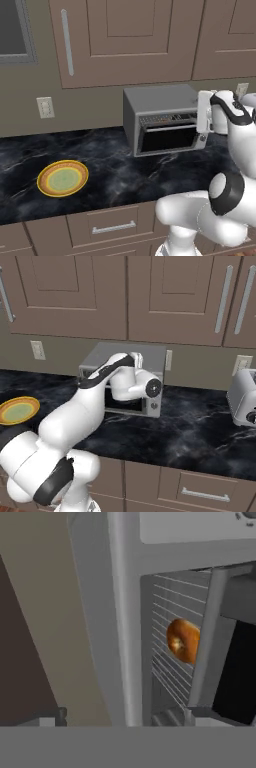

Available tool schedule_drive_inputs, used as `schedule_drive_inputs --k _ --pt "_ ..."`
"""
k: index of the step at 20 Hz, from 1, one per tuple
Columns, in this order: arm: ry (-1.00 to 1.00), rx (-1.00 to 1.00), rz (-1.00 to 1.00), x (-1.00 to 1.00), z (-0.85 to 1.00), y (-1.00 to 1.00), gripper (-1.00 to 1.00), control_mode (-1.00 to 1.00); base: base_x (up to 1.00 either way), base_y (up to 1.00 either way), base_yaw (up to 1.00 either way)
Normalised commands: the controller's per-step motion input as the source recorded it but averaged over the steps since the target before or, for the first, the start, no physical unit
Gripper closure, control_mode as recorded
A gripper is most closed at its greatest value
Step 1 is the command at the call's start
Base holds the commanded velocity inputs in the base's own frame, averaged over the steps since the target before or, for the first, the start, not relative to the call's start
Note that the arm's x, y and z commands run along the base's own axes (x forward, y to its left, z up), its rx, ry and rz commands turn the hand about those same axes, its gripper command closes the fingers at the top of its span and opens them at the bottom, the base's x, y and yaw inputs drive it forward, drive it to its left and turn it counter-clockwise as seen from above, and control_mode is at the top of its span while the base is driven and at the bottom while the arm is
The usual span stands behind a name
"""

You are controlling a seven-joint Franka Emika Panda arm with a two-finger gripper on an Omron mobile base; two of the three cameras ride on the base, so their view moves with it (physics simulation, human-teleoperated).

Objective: Pick up the bagel from the plate, place it on the toaster oven rack, close the door, and set the timer.

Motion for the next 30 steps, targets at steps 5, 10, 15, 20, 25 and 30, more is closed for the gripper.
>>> schedule_drive_inputs --k 5,10,15,20,25,30 --pt "0.0 0.0 -0.09 0.87 0.0 0.52 -1.0 -1.0 0.0 0.0 0.0" --pt "0.03 0.0 -0.09 0.58 0.0 0.26 -1.0 -1.0 0.0 0.0 0.0" --pt "0.04 0.0 -0.09 0.51 0.0 0.13 -1.0 -1.0 0.0 0.0 0.0" --pt "0.01 0.0 -0.03 -0.16 0.62 0.0 -1.0 -1.0 0.0 0.0 0.0" --pt "0.0 0.0 0.0 -0.4 1.0 -0.1 -1.0 -1.0 0.0 0.0 0.0" --pt "0.0 0.0 0.0 -0.47 1.0 -0.27 -1.0 -1.0 0.0 0.0 0.0"
